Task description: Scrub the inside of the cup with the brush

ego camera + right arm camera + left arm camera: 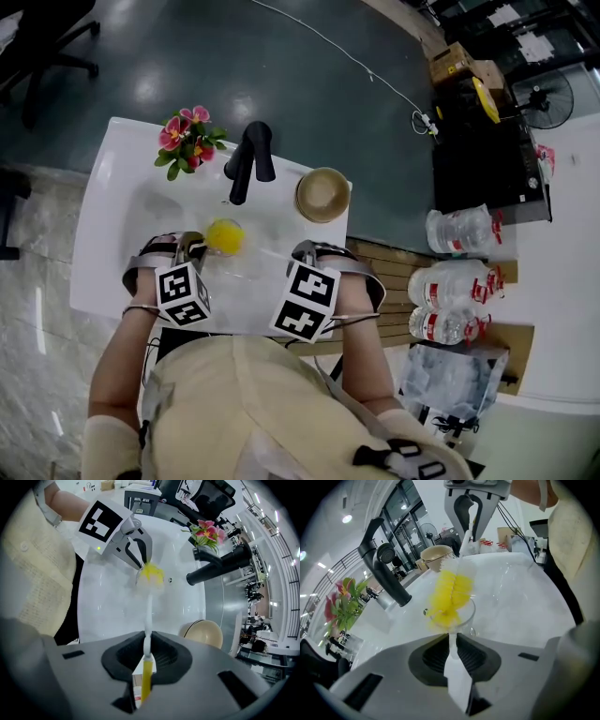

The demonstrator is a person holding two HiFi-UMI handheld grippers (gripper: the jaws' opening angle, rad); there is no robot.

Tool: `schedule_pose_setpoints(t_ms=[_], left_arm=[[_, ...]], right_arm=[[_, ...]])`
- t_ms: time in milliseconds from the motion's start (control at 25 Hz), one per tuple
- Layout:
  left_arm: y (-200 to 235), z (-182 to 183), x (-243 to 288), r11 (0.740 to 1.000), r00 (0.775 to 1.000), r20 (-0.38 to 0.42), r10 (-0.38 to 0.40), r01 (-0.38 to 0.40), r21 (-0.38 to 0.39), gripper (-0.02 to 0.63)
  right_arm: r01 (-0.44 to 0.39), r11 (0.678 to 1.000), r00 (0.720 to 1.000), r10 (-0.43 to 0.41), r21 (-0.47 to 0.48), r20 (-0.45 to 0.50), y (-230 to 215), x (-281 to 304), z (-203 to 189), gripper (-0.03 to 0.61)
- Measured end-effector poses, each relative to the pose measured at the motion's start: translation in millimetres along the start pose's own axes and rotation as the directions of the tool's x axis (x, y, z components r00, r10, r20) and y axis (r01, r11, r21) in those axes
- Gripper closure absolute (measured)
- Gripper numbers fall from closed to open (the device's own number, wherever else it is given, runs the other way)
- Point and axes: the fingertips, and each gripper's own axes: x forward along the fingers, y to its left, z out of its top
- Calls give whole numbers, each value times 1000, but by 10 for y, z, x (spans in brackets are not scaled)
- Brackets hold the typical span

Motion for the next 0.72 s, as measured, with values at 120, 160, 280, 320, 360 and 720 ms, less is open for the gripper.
schedule_pose_setpoints(t_ms=[120, 160, 280, 320, 360, 720], left_arm=[[-14, 16, 9, 999, 1000, -5, 12, -11, 40, 554], [-21, 24, 14, 998, 1000, -7, 15, -15, 55, 554], [-42, 43, 4, 995, 1000, -13, 26, -24, 100, 554], [-50, 47, -6, 993, 999, -16, 29, -27, 116, 554], [-57, 49, -14, 991, 999, -18, 33, -31, 132, 554], [-81, 117, -6, 952, 997, -31, 75, -63, 299, 554]], right_arm=[[11, 1000, 1000, -11, 9, 13, -34, -69, -85, 531], [18, 1000, 1000, -18, 10, 14, -48, -95, -115, 531], [47, 999, 999, -48, 16, 18, -96, -196, -183, 531], [58, 998, 998, -58, 19, 23, -113, -234, -197, 531], [68, 997, 997, -68, 23, 29, -133, -271, -203, 531], [137, 990, 986, -135, -22, 97, -349, -260, 38, 531]])
